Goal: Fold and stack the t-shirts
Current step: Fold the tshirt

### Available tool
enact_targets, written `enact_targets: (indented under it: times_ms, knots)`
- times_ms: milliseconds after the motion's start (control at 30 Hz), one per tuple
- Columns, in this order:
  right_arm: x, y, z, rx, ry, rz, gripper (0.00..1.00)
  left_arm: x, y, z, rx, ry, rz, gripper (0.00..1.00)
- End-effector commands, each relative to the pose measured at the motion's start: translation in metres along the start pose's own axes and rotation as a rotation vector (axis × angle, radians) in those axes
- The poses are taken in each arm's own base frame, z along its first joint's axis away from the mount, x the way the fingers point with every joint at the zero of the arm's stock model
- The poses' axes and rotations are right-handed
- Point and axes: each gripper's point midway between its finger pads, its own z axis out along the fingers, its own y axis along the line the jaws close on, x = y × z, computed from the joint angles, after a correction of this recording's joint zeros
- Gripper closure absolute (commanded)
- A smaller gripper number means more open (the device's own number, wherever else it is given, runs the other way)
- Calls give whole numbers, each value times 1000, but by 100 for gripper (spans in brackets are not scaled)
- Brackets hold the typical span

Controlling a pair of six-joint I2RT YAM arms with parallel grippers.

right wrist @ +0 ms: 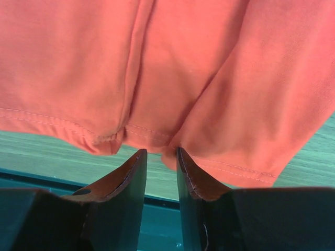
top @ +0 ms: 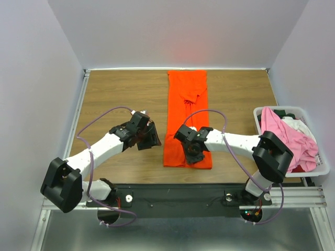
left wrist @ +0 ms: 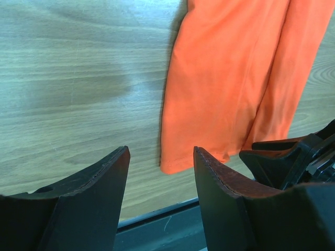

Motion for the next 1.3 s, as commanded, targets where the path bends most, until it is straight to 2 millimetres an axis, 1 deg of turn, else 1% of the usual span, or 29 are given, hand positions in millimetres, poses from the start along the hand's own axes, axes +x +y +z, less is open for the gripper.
enact_targets:
  times_ms: [0,33,133,633,700,733,767,833,900,967,1100,1200,1267]
  knots:
    - [-4,2,0,21,-18,12,65,-1,-2,-4,25,-13,8,37]
    - [-2,-1,2,29,-14,14,66,-1,-1,-4,24,-15,7,37]
    - [0,-4,3,44,-11,16,73,-2,-2,-5,25,-18,6,37]
    - [8,-13,11,113,12,-1,73,1,-3,-4,35,-12,1,37]
    - [7,-11,9,109,3,-4,80,0,-4,-4,40,-15,0,37]
    - [6,-10,8,106,-2,-8,85,0,-4,-4,38,-13,1,37]
    - [2,-8,4,98,-16,-7,94,0,-4,-4,37,-14,1,37]
    - [0,-4,-2,81,-28,-5,99,-1,-4,-4,38,-14,2,37]
    - [-1,0,-9,53,-33,-4,99,-1,-4,-3,38,-12,3,37]
    - [3,5,-14,22,-26,-7,99,-1,-5,-3,40,-10,5,37]
    - [12,5,-18,2,-1,-18,99,-1,-7,-2,43,-2,6,37]
    - [22,1,-13,4,30,-23,98,1,-8,0,53,10,6,37]
    - [25,0,-10,7,42,-26,96,6,-9,2,64,33,4,36]
